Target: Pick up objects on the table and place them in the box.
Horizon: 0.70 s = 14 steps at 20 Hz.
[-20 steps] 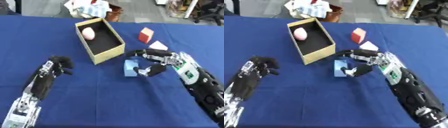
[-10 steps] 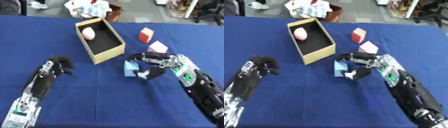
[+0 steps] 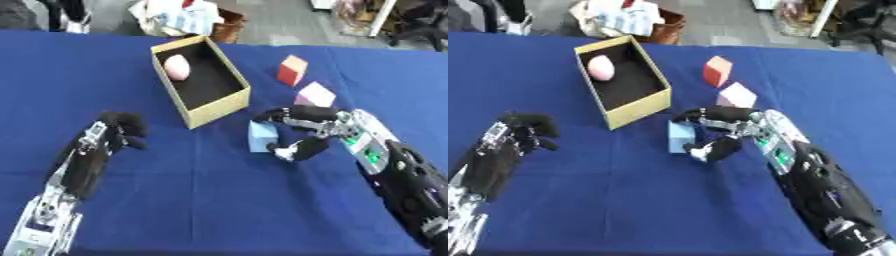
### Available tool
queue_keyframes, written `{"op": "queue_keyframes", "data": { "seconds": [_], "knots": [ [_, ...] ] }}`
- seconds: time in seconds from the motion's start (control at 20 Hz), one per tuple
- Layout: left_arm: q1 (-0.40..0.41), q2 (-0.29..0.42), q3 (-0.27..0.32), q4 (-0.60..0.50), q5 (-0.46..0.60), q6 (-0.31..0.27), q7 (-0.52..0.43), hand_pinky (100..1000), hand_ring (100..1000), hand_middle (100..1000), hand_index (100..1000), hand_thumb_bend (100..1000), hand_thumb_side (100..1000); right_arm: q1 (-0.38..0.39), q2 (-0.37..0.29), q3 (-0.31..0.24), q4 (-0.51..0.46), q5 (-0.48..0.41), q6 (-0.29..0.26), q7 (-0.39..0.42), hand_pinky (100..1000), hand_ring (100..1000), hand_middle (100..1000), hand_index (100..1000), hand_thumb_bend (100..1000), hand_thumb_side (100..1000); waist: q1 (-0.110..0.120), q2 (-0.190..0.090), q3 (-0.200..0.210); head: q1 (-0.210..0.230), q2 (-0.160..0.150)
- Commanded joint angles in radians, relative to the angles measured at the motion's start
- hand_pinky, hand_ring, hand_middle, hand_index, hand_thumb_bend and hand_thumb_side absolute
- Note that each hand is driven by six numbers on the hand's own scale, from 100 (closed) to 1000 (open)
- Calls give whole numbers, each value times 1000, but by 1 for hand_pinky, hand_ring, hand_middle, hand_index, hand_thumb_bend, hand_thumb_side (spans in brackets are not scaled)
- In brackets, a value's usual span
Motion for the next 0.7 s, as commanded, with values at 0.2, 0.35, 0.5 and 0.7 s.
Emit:
{"op": "queue_keyframes", "data": {
  "seconds": [0.2,0.35,0.5,0.7],
  "knots": [
    [-8,6,-2,-12,2,-2,-1,638,699,644,754,100,944,-11,-5,-18,-8,32,-301,183,848,814,660,1000,100,194,1,-14,-2,-2,5],
    [-8,5,-1,-12,2,-2,-1,639,699,644,754,100,945,-12,-4,-29,-28,19,-301,76,807,738,511,976,100,100,1,-15,-2,-3,5],
    [-8,5,-2,-11,2,-2,-1,639,699,644,754,100,944,-16,-4,-36,-48,6,-301,-36,775,674,437,946,100,100,1,-15,-1,-3,5],
    [-8,4,-2,-11,2,-2,-1,639,699,645,754,100,945,-23,-5,-47,-59,-6,-301,-167,743,611,367,909,100,100,1,-15,0,-3,5]
  ]
}}
